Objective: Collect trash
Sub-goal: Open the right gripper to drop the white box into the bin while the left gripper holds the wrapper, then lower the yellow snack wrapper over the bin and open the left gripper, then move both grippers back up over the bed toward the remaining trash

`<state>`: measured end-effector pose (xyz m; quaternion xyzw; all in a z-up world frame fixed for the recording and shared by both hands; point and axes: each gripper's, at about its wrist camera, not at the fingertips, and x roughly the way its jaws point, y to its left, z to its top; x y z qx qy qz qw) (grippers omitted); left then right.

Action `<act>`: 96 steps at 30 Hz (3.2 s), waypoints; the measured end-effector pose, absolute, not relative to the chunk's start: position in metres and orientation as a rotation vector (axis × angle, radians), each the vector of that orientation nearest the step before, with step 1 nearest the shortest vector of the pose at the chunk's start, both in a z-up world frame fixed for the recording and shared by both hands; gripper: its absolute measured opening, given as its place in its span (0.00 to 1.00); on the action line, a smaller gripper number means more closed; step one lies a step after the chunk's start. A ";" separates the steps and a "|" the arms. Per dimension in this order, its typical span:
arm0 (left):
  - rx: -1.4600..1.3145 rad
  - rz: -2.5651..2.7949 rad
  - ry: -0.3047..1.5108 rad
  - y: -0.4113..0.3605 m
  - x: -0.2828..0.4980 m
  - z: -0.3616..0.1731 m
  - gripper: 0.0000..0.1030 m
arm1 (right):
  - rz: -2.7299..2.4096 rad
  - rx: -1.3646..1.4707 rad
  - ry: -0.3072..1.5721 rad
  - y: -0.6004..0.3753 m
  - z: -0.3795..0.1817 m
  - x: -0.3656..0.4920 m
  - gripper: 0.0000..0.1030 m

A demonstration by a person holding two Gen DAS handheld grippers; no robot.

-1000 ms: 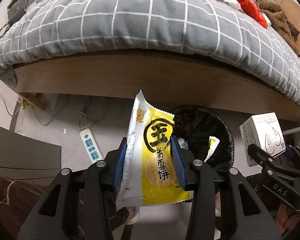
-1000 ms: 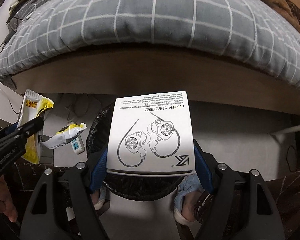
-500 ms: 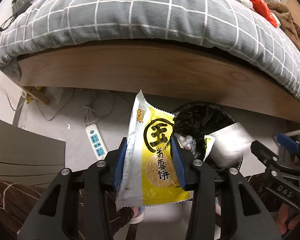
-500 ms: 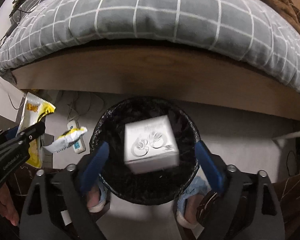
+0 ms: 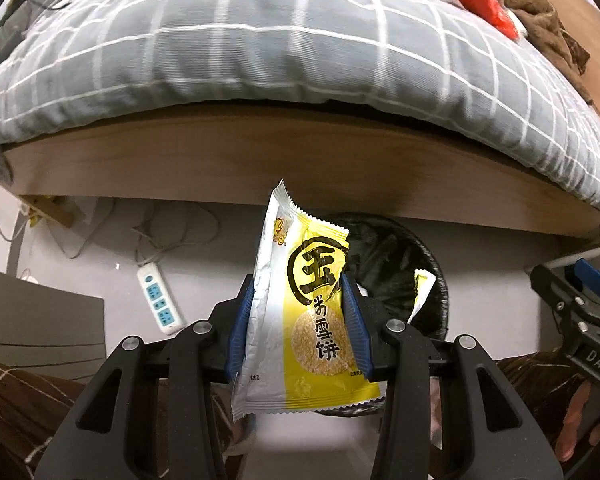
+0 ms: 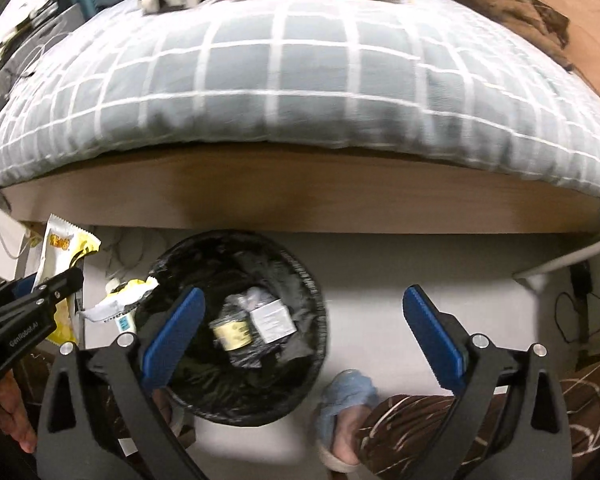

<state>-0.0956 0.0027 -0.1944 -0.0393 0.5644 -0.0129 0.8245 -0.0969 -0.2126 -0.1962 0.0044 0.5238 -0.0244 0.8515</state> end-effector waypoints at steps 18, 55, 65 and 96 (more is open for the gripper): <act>0.013 -0.125 1.251 -0.075 -0.083 -0.220 0.41 | -0.161 0.033 1.134 -0.273 -0.211 -0.104 0.93; 0.052 -0.116 0.990 -0.070 -0.073 -0.119 0.94 | -0.116 0.029 0.865 -0.282 -0.107 -0.104 0.93; 0.040 -0.136 0.887 -0.064 -0.059 -0.078 0.94 | -0.094 0.012 0.740 -0.275 -0.067 -0.092 0.93; 0.022 -0.062 0.820 -0.020 0.097 -0.047 0.94 | 0.016 -0.035 0.717 -0.235 -0.049 0.067 0.90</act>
